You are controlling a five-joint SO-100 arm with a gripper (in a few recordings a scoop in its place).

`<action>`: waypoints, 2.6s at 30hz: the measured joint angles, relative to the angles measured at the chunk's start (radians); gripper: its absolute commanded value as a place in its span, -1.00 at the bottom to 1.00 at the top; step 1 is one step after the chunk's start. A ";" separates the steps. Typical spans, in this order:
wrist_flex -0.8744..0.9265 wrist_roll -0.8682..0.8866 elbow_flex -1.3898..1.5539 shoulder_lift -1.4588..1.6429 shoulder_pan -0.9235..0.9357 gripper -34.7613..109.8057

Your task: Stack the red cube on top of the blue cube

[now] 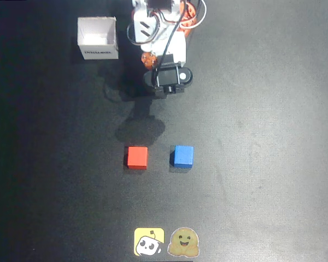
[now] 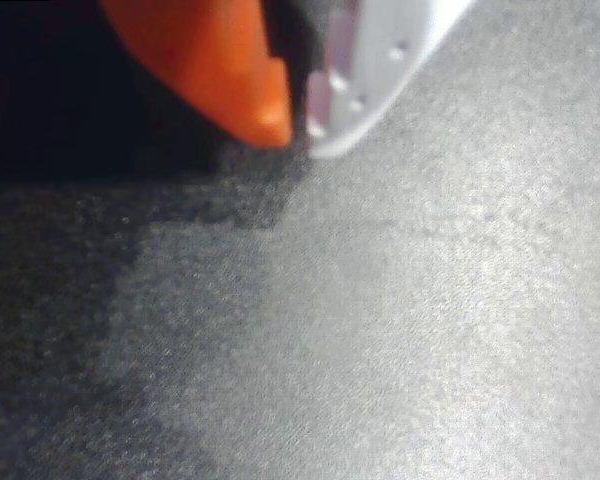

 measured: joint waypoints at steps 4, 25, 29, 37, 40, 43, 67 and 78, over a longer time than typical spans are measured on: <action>0.006 0.012 -0.048 -0.048 0.000 -0.52; -0.020 0.015 -0.969 -1.238 0.153 -0.52; -0.051 0.015 -1.052 -1.387 0.173 -0.52; -0.083 0.015 -1.164 -1.600 0.172 -0.50; -0.083 0.015 -1.180 -1.624 0.172 -0.46; -0.083 0.015 -1.189 -1.631 0.173 -0.36; -0.143 0.052 -1.238 -1.743 0.115 -0.18; -0.144 0.063 -1.376 -1.871 0.103 -0.19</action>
